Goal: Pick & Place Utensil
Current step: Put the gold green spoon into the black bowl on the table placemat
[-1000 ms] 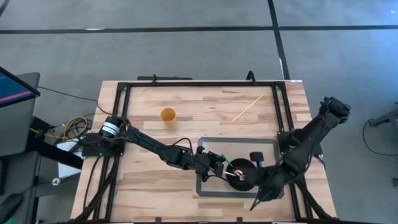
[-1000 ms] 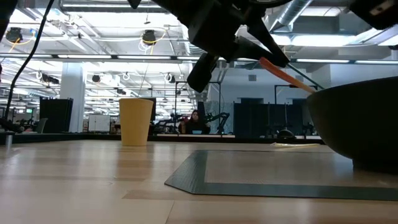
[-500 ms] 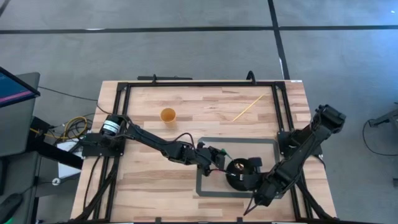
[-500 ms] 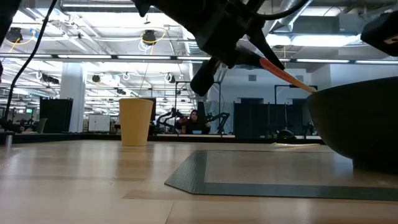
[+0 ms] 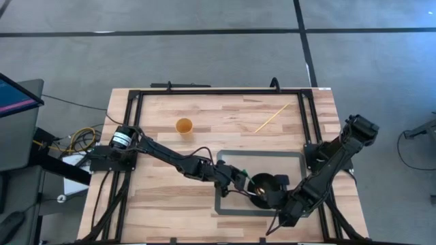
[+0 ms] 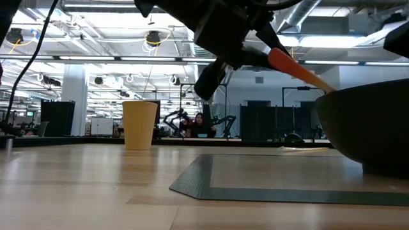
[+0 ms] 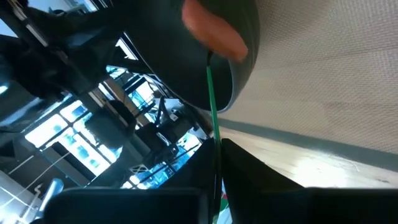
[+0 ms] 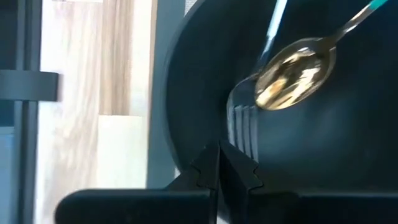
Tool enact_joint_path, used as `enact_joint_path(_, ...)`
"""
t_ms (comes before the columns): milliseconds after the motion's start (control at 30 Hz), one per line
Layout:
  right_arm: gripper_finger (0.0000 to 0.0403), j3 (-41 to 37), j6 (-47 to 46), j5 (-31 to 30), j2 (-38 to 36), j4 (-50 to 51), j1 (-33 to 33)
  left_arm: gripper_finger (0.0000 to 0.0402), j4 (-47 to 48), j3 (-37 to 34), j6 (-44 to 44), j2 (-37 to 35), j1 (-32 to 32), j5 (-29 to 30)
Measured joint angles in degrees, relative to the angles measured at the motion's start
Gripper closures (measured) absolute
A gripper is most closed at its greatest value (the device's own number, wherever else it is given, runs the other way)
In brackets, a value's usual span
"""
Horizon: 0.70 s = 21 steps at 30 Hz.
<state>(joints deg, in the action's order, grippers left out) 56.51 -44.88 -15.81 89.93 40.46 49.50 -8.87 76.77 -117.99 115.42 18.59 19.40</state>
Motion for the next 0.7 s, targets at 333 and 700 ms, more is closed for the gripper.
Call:
enact_joint_path(333, 0.0402, 0.02, -3.16, 4.06, 0.02, -2.47, 0.04, 0.0372, -0.08, 0.01, 0.0, 0.0, 0.0, 0.0)
enact_joint_path(700, 0.0402, 0.02, -1.67, 3.95, 0.04, -2.17, 0.0, 0.0371, -0.14, 0.0, 0.01, 0.0, 0.0, 0.02)
